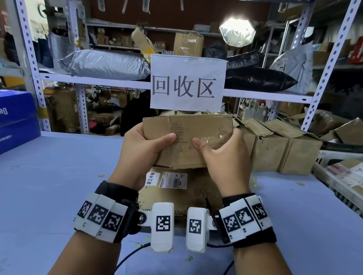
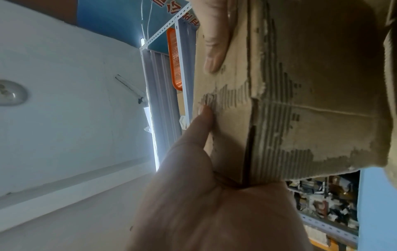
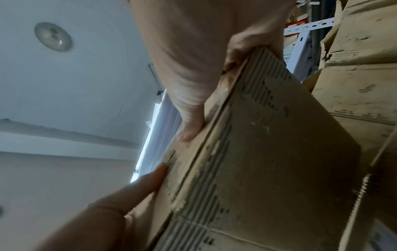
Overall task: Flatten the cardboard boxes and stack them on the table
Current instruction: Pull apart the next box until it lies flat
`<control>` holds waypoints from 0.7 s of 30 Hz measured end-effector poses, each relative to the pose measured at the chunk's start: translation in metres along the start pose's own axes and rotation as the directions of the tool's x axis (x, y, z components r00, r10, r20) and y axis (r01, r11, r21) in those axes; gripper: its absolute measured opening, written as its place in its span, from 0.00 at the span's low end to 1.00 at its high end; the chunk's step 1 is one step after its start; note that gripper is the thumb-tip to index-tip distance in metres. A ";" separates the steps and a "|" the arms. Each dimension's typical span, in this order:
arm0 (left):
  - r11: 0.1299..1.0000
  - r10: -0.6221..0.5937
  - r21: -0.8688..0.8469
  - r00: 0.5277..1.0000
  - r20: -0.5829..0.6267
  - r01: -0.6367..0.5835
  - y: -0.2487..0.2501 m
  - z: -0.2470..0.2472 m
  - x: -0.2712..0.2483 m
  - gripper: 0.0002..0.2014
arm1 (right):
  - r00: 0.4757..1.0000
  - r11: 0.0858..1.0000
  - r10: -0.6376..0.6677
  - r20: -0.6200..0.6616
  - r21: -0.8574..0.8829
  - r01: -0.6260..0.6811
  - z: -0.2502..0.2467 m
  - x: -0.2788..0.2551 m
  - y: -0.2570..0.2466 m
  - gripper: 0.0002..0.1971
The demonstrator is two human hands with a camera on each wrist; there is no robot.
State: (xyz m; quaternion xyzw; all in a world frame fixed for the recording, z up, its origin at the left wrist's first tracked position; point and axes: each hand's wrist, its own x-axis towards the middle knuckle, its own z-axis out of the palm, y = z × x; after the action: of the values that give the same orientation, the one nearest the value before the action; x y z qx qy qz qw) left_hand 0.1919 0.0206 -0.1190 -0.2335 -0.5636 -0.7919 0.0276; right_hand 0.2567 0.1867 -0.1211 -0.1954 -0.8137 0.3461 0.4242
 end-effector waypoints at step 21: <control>0.995 0.078 0.070 0.995 -0.066 -0.073 0.007 -0.004 0.003 0.11 | 0.999 0.997 -0.039 0.026 0.062 0.038 -0.002 -0.001 0.003 0.31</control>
State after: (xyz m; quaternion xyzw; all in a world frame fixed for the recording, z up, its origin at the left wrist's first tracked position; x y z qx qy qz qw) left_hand 0.1900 0.0157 -0.1129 -0.2261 -0.5795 -0.7784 0.0848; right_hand 0.2588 0.1889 -0.1228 -0.1618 -0.8119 0.3654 0.4256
